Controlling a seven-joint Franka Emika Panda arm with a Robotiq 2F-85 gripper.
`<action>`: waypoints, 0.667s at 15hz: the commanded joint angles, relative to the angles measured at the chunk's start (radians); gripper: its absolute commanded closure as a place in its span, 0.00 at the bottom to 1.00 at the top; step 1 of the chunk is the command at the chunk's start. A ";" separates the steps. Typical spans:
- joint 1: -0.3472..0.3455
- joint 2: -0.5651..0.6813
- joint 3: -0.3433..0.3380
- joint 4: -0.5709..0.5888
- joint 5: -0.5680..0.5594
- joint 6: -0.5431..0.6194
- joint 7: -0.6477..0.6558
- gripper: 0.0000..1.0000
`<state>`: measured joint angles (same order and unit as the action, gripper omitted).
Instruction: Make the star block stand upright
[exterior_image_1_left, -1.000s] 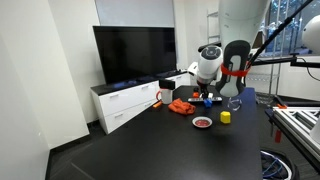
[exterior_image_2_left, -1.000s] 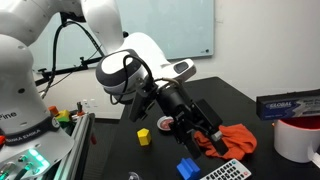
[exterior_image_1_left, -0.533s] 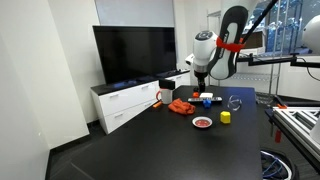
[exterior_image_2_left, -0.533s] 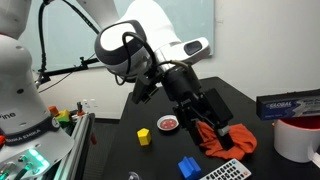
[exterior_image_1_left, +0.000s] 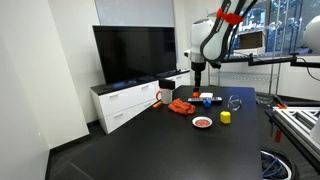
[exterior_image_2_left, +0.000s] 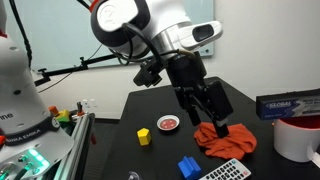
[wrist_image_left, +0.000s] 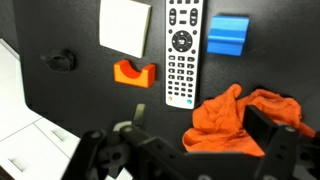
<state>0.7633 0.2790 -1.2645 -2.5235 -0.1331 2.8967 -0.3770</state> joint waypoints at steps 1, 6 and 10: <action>-0.048 -0.183 0.048 -0.004 0.047 -0.049 -0.052 0.00; -0.031 -0.163 0.043 -0.010 0.033 -0.031 -0.017 0.00; -0.026 -0.175 0.049 -0.016 0.033 -0.077 -0.011 0.00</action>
<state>0.7288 0.0989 -1.2206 -2.5425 -0.0999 2.8643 -0.3960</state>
